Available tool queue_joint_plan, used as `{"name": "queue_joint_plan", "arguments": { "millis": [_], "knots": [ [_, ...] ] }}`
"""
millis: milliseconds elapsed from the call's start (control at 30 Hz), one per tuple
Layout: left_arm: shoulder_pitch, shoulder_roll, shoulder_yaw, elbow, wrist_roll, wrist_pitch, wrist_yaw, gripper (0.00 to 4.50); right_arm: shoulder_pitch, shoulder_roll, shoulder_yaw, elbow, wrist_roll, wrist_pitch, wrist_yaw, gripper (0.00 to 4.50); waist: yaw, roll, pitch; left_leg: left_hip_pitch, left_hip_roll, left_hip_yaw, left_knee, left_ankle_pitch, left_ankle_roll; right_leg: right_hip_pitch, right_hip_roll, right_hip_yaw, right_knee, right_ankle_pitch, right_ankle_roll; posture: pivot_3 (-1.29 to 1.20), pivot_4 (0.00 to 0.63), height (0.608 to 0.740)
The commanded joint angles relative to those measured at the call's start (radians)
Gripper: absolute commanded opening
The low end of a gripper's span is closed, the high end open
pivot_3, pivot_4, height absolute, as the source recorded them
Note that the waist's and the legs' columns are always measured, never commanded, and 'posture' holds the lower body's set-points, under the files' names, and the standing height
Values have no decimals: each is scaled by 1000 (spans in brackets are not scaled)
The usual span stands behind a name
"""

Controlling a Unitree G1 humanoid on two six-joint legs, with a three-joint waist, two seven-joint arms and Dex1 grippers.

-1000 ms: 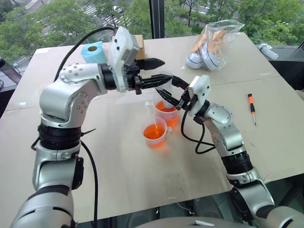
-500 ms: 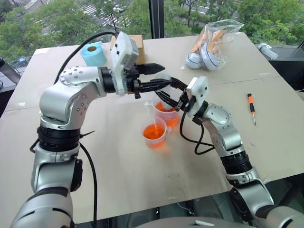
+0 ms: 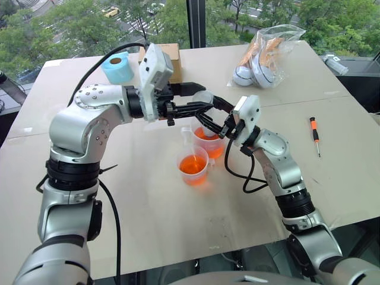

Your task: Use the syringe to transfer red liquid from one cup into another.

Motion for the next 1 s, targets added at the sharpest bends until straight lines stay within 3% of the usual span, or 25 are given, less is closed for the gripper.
{"name": "queue_joint_plan", "arguments": {
  "millis": [33,100,1000],
  "knots": [
    [-8,0,7,-7,4,-16,-1,2051,-35,15,-6,-50,15,-35,-5,1656,0,0,0,0,0,0,0,0,0,0,0,0,0,0,0,0,150,740],
    [-11,-5,10,-4,3,-18,3,1400,-35,16,-5,-48,14,-35,-5,1656,0,0,0,0,0,0,0,0,0,0,0,0,0,0,0,0,150,740],
    [-90,-13,44,16,25,-29,44,1378,-4,19,17,-39,35,61,0,1656,0,0,0,0,0,0,0,0,0,0,0,0,0,0,0,0,150,740]
  ]
}}
